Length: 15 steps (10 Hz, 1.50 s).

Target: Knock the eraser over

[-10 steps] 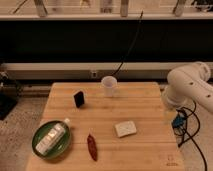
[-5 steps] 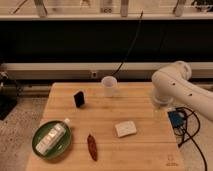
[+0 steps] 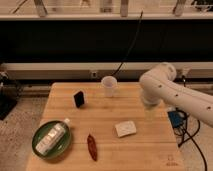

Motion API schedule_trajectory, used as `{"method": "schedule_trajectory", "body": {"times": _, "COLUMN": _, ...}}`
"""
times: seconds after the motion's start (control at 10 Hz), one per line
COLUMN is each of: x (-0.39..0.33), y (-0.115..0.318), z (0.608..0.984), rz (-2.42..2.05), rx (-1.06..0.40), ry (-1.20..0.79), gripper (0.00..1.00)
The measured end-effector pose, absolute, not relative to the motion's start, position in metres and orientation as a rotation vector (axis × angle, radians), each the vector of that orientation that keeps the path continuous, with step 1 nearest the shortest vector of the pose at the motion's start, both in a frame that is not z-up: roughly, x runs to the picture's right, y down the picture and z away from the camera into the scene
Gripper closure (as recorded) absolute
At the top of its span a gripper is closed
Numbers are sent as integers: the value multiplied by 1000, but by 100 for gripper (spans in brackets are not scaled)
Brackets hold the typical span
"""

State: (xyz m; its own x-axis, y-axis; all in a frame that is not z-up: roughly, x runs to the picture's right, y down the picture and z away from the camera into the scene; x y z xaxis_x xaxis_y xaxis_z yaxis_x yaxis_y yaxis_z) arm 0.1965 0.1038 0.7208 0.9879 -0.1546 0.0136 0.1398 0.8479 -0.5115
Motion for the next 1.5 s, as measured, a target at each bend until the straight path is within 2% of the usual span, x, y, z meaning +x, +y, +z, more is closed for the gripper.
{"method": "schedule_trajectory", "body": {"times": 1.2, "x": 70, "y": 113, "z": 772, "rz": -403, "rx": -505, "ry": -59, "gripper": 20}}
{"method": "schedule_trajectory", "body": {"times": 1.5, "x": 59, "y": 112, "z": 777, "rz": -433, "rx": -504, "ry": -59, "gripper": 20}}
